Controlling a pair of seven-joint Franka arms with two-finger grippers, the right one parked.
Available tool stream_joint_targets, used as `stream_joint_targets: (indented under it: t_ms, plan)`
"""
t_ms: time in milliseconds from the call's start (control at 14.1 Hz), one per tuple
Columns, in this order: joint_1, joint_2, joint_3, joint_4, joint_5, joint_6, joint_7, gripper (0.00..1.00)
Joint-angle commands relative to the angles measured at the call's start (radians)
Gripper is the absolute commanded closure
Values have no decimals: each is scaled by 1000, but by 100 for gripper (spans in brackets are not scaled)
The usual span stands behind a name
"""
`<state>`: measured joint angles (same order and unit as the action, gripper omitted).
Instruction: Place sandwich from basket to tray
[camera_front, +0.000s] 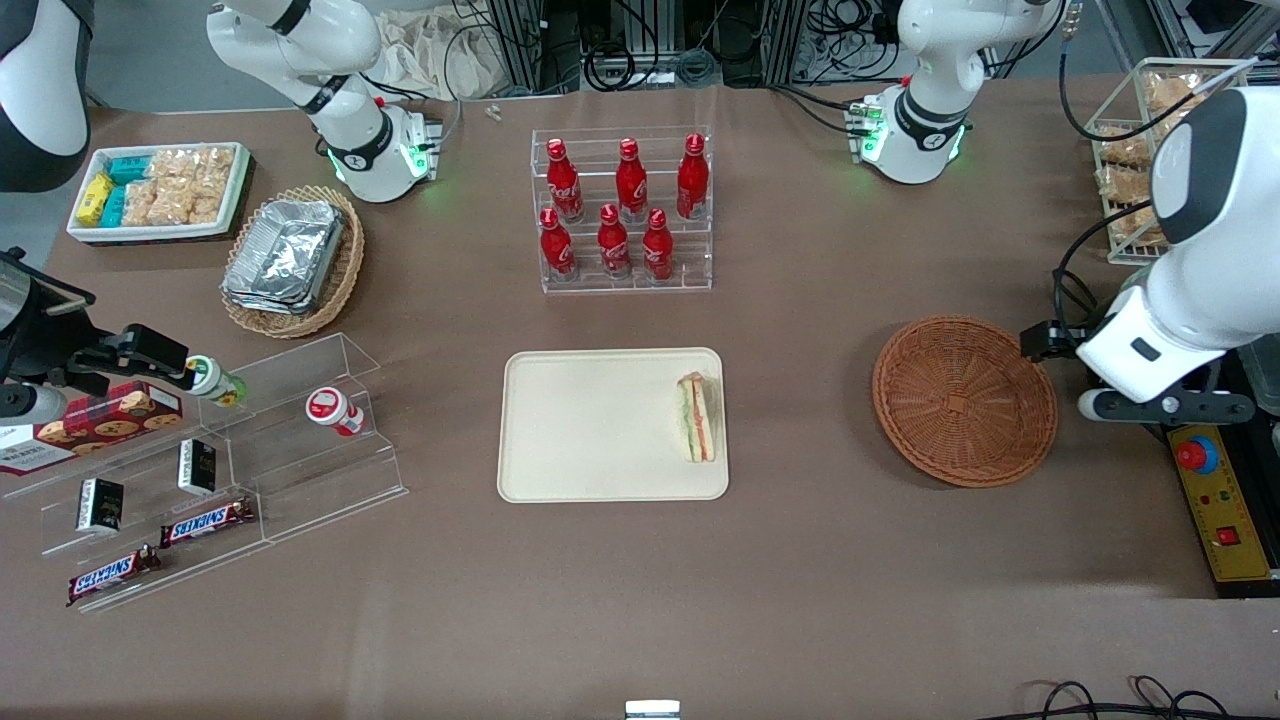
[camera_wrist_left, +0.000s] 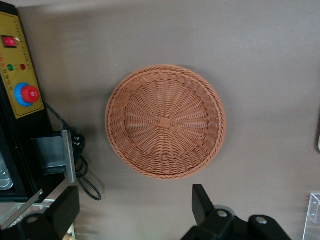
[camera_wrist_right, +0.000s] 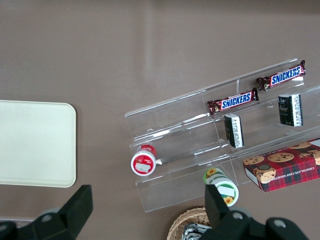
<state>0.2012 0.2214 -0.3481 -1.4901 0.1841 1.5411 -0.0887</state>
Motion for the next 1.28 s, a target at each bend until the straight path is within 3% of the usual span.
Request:
stream_joint_targets:
  t_ms: [0, 283, 567, 921, 1205]
  plan:
    - [33, -37, 1, -22, -1, -12, 12, 0]
    - [32, -34, 17, -21, -8, -10, 9, 0]
    - [-135, -34, 245, -7, -89, -12, 17, 0]
    - [-212, -30, 329, -7, -107, -10, 9, 0]
    - [-200, -36, 330, -9, -117, -13, 7, 0]
